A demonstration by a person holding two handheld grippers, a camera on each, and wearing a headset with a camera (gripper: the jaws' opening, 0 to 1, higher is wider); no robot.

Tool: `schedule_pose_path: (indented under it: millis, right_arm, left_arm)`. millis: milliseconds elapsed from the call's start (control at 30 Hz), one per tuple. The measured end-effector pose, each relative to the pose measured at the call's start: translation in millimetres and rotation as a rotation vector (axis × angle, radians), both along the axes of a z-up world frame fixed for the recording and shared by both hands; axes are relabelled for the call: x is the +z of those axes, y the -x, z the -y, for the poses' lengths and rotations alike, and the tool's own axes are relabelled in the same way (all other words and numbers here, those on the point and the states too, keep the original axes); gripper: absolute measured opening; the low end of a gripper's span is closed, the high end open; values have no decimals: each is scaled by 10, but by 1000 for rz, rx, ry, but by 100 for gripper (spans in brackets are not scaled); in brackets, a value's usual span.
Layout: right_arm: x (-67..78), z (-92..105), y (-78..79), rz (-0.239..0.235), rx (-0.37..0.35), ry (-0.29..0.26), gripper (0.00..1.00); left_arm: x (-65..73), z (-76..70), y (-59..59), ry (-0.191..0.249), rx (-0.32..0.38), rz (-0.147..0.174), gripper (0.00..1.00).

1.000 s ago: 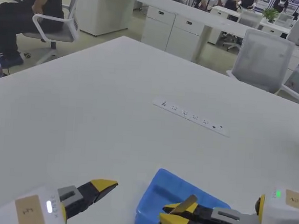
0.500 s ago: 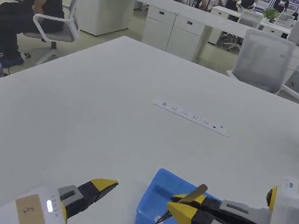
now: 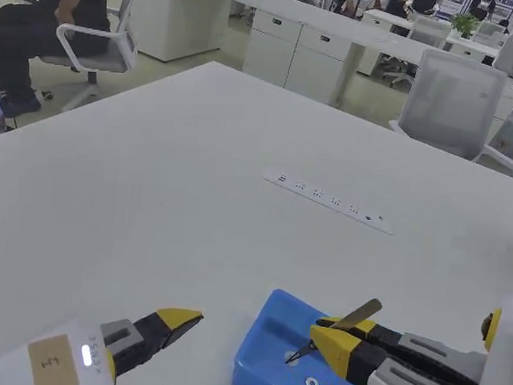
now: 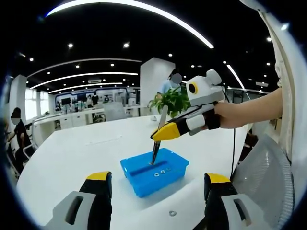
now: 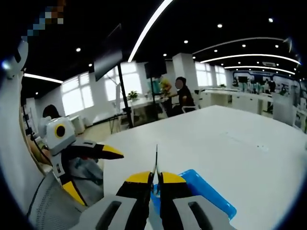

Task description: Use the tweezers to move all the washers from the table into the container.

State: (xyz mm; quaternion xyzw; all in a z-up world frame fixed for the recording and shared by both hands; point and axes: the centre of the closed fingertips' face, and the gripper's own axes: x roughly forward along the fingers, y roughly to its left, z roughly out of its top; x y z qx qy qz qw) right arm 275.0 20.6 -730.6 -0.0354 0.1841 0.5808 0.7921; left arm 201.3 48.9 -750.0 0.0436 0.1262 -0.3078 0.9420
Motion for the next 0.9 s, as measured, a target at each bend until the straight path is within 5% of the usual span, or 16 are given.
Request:
schedule_pose_path:
  millis: [367,900]
  right_arm:
    - [-101,49,-188,-35,-63,18,2]
    - [-356,-8,-296,-53,-48,91,3]
  left_arm:
    - [-12,11,7,-1,-3,-6,80]
    - [-16,19,-3,-2,-4,-6,80]
